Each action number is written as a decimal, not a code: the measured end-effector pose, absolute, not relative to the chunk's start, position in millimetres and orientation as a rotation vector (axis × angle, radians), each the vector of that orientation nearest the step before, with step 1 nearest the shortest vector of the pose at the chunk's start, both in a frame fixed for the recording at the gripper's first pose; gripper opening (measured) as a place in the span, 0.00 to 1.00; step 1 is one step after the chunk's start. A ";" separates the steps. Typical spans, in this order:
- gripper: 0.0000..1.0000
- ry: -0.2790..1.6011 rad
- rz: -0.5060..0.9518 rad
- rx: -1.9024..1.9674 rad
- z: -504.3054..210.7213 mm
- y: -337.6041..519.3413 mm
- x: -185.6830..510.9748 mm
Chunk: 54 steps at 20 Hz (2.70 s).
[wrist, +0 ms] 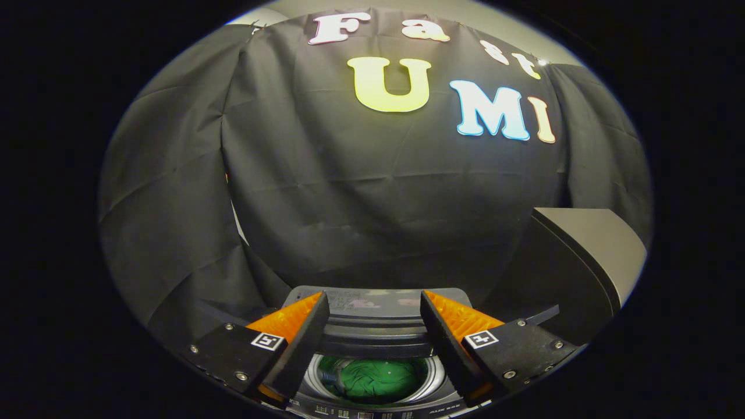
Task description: Put the clothes into the washing machine and then close the washing machine lid.
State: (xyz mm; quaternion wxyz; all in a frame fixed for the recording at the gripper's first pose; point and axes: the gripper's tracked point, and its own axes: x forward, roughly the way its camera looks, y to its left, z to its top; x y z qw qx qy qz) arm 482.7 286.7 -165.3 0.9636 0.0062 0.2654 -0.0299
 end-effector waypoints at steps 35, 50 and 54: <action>0.98 0.275 -0.113 -0.047 -72.2 47.9 78.2; 0.97 0.187 -0.150 -0.020 -28.7 50.3 -35.2; 0.98 0.191 -0.151 -0.033 -29.7 51.8 -46.2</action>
